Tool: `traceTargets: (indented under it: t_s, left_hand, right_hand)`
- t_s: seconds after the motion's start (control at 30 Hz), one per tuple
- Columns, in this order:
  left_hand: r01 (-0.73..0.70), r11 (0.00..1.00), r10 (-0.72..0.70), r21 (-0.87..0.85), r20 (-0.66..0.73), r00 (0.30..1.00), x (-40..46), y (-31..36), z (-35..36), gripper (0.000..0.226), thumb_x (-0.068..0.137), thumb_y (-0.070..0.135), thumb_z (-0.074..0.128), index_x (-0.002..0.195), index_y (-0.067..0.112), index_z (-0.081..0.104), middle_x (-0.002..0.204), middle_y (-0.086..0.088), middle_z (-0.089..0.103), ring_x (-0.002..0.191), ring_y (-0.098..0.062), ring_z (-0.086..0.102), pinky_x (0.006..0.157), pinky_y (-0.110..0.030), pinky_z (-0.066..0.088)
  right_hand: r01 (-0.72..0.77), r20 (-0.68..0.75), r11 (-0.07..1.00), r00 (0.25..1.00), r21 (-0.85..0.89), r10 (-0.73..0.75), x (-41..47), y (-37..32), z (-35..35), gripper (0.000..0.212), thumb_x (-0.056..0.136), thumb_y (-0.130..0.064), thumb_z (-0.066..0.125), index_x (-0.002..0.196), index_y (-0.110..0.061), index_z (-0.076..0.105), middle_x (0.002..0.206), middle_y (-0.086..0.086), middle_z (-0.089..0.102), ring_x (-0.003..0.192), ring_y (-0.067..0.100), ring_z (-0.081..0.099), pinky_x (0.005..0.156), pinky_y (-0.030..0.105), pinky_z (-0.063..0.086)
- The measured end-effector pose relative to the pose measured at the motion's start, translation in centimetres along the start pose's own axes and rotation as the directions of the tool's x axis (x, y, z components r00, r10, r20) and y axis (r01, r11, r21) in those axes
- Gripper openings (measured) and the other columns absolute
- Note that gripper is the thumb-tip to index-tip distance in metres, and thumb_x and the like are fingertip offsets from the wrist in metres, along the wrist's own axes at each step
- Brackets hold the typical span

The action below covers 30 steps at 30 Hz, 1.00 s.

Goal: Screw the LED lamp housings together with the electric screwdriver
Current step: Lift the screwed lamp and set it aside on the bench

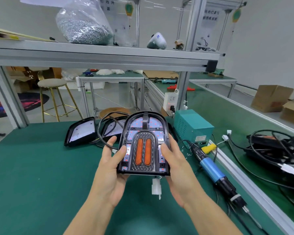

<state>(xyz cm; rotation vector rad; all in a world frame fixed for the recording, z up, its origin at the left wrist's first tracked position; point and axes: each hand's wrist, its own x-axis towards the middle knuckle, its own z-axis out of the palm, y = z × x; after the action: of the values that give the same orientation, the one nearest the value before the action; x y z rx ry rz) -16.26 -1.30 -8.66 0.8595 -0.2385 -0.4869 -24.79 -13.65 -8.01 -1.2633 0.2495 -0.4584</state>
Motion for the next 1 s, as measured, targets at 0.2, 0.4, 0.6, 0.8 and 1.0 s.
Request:
traceTargets:
  t_s: [0.2, 0.4, 0.6, 0.8, 1.0]
  left_hand:
    - [0.111, 0.994, -0.109, -0.011, 0.091, 0.99, 0.0, -2.1, 3.1, 0.049, 0.073, 0.016, 0.063, 0.12, 0.027, 0.055, 0.093, 0.0, 0.073, 0.063, -0.011, 0.066, 0.051, -0.024, 0.054]
    - [0.236, 0.972, -0.229, -0.02, 0.173, 0.958, 0.4, -4.7, 8.0, 0.037, 0.079, 0.012, 0.06, 0.112, 0.027, 0.055, 0.087, -0.001, 0.073, 0.057, -0.011, 0.063, 0.048, -0.023, 0.052]
    - [0.321, 0.946, -0.32, 0.035, 0.238, 0.917, 1.1, -7.9, 14.3, 0.027, 0.092, 0.007, 0.052, 0.112, 0.024, 0.053, 0.08, -0.001, 0.071, 0.058, -0.012, 0.06, 0.052, -0.024, 0.049]
    - [0.413, 0.907, -0.413, 0.076, 0.347, 0.842, 1.8, -10.6, 20.7, 0.022, 0.093, 0.006, 0.052, 0.106, 0.024, 0.049, 0.066, 0.0, 0.069, 0.048, -0.012, 0.06, 0.047, -0.024, 0.051]
    - [0.478, 0.869, -0.483, 0.13, 0.438, 0.759, 1.3, -13.5, 27.9, 0.017, 0.095, 0.005, 0.051, 0.088, 0.019, 0.044, 0.077, -0.006, 0.067, 0.061, -0.017, 0.062, 0.058, -0.032, 0.055]
  right_hand:
    - [0.077, -0.111, 0.997, 0.991, -0.012, -0.078, -2.4, -1.8, -2.7, 0.038, 0.102, -0.027, 0.043, 0.139, -0.032, 0.048, 0.128, -0.011, 0.064, 0.121, 0.01, 0.059, 0.109, 0.042, 0.04]
    - [0.125, -0.228, 0.992, 0.965, -0.027, -0.128, -3.9, -4.6, -6.6, 0.035, 0.104, -0.019, 0.039, 0.134, -0.028, 0.052, 0.121, -0.007, 0.069, 0.114, 0.012, 0.064, 0.101, 0.038, 0.047]
    - [0.177, -0.379, 0.983, 0.908, -0.043, -0.179, -5.3, -7.6, -11.5, 0.033, 0.104, -0.016, 0.038, 0.132, -0.022, 0.054, 0.118, -0.003, 0.07, 0.109, 0.015, 0.067, 0.094, 0.035, 0.053]
    - [0.229, -0.533, 0.97, 0.812, -0.08, -0.235, -6.2, -10.5, -16.6, 0.031, 0.105, -0.017, 0.039, 0.132, -0.018, 0.055, 0.12, -0.001, 0.069, 0.109, 0.015, 0.066, 0.086, 0.028, 0.055]
    - [0.283, -0.685, 0.949, 0.664, -0.14, -0.299, -7.4, -14.0, -22.2, 0.028, 0.105, -0.02, 0.04, 0.128, -0.017, 0.056, 0.109, -0.004, 0.071, 0.093, 0.009, 0.069, 0.069, 0.023, 0.056]
